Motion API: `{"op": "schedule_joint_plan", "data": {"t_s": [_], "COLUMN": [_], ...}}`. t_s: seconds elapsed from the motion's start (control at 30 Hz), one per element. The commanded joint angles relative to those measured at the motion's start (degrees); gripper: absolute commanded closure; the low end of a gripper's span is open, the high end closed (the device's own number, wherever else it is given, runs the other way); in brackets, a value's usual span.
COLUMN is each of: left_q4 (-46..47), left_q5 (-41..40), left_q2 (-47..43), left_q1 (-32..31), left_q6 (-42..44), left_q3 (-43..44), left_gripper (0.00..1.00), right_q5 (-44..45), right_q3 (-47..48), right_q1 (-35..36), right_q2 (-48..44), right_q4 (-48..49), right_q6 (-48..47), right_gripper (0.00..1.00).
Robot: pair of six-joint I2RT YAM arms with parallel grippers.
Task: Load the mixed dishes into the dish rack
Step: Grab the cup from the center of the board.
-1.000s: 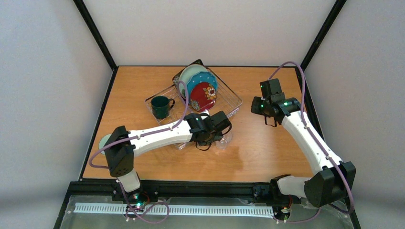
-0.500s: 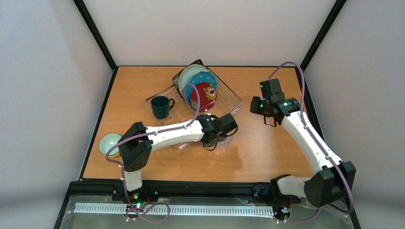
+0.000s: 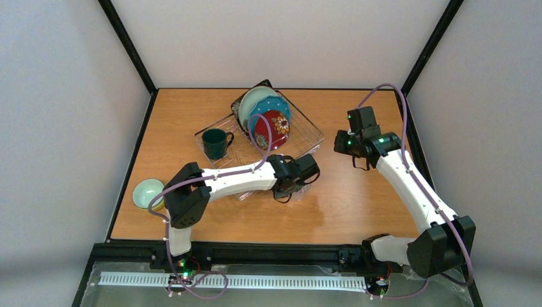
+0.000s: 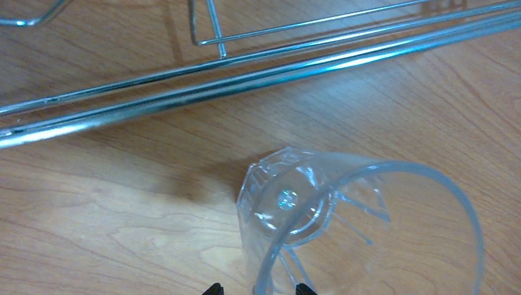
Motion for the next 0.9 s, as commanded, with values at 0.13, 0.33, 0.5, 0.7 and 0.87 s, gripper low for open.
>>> {"op": "schedule_joint_plan", "data": {"t_s": [0.13, 0.33, 0.5, 0.7, 0.87], "left_q4": [0.37, -2.14, -3.13, -3.46, -4.93], "left_q5": [0.40, 0.46, 0.53, 0.78, 0.65], "left_q2": [0.22, 0.50, -0.75, -3.89, -7.06], "left_q1": [-0.36, -0.29, -0.35, -0.41, -0.57], "left_q6": [-1.14, 0.26, 1.29, 3.48, 6.07], "left_q3": [-2.09, 0.73, 1.25, 1.23, 2.10], "left_gripper": [0.70, 0.92, 1.00, 1.00, 1.00], "right_q5": [0.07, 0.86, 1.37, 1.97, 2.40], "right_q3": [-1.30, -1.27, -0.98, -0.68, 0.13], "right_q1": [-0.56, -0.57, -0.56, -0.63, -0.59], "right_q2": [-0.81, -1.16, -1.25, -1.43, -1.25], "right_q4": [0.85, 0.44, 0.08, -0.31, -0.62], "right_q6": [-0.26, -0.33, -0.17, 0.32, 0.82], "right_gripper": [0.38, 0.38, 0.38, 0.38, 0.38]}}
